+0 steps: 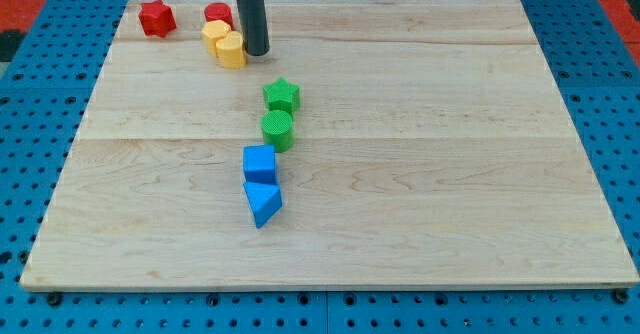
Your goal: Move the yellow blocks in between the red blocks
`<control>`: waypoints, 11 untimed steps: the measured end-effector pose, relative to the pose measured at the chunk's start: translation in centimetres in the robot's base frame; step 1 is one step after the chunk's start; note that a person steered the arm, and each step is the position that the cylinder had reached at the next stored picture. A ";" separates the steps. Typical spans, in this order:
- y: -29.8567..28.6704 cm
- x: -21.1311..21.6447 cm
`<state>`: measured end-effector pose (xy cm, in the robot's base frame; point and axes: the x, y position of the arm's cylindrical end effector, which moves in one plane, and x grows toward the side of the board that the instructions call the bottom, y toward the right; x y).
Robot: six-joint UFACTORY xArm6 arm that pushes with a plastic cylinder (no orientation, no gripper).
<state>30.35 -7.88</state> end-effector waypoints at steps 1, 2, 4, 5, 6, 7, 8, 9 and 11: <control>-1.4 2.2; -5.8 -1.5; -7.5 0.0; -7.5 1.5; -7.5 1.5; -7.7 1.5; -7.5 1.5; -5.8 4.1; -0.6 0.0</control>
